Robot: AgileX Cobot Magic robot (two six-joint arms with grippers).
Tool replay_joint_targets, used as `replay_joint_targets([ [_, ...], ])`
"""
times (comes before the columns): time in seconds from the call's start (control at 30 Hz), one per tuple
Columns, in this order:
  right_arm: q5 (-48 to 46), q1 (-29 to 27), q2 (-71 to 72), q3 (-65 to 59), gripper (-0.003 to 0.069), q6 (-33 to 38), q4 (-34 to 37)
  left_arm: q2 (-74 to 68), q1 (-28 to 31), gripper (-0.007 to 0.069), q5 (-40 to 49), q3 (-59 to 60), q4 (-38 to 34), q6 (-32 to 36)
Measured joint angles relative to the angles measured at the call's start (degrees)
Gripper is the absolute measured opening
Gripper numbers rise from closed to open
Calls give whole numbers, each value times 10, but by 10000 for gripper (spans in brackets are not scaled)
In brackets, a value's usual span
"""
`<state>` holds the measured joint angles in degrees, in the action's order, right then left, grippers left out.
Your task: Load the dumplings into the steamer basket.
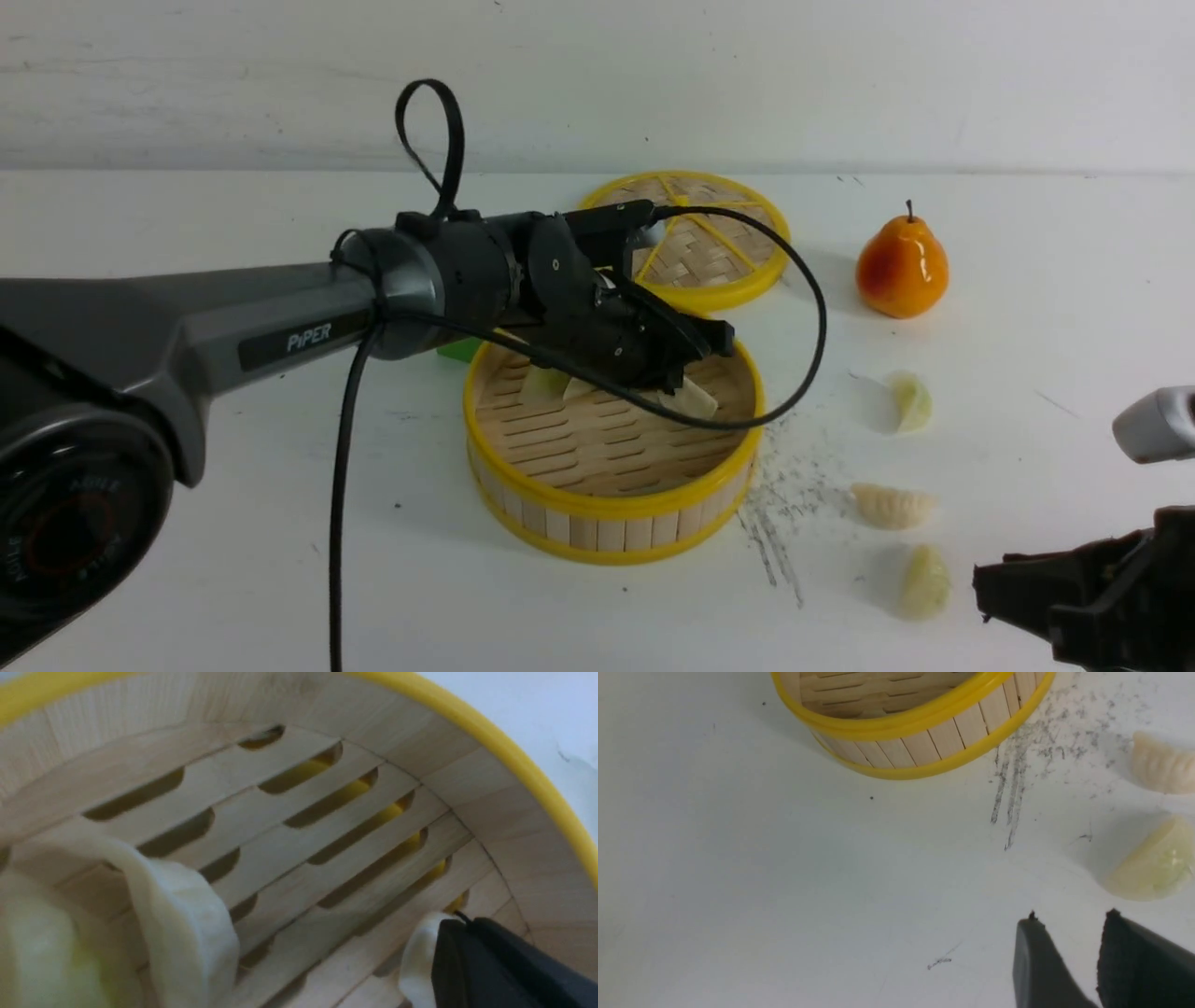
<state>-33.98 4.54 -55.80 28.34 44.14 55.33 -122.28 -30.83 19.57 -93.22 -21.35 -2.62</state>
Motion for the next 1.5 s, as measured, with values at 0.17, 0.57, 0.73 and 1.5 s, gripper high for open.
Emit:
replay_joint_targets([
  [0.17, 0, 0, 0, 0, 202, 0, 2, -10, 0, -13, -82, 0, 28, 0],
  [0.57, -1, 0, 0, 0, 209, 0, 4, 19, 0, -13, 127, -74, 8, -2],
  [0.73, 0, 0, 0, 0, 212, 0, 8, 9, 0, -13, 268, -98, -12, 0],
  [1.5, 0, 0, 0, 0, 230, 0, 18, -42, -1, -13, 191, -99, -59, -3],
])
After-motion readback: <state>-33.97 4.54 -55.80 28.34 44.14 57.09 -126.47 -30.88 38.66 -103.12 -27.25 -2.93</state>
